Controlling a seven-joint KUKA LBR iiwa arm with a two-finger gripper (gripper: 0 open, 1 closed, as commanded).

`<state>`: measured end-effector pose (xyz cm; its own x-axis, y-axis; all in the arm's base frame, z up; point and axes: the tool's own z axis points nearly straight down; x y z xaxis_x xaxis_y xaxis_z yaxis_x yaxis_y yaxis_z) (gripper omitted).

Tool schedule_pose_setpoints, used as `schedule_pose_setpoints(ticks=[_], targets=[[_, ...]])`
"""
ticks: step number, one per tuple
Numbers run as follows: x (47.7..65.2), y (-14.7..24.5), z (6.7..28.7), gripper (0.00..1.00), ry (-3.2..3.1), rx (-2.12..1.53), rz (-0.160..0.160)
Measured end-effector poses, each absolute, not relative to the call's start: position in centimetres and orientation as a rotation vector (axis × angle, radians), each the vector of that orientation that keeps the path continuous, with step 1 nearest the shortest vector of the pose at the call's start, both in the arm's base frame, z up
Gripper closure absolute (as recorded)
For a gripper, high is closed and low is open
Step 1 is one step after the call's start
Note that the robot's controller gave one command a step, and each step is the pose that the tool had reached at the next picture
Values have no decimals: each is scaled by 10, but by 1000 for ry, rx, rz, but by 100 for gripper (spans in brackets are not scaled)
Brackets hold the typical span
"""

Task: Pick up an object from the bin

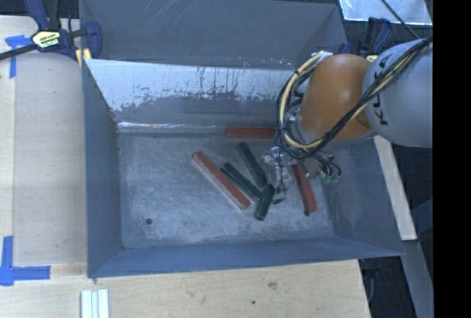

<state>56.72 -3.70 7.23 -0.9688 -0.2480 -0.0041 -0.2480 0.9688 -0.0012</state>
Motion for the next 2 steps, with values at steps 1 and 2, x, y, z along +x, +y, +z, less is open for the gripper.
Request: schedule_pose_setpoints(ticks=[1, 2], targets=[[567, -37, 72, 100, 3113, -393, -1], [540, -32, 71, 0, 3094, -527, -1]])
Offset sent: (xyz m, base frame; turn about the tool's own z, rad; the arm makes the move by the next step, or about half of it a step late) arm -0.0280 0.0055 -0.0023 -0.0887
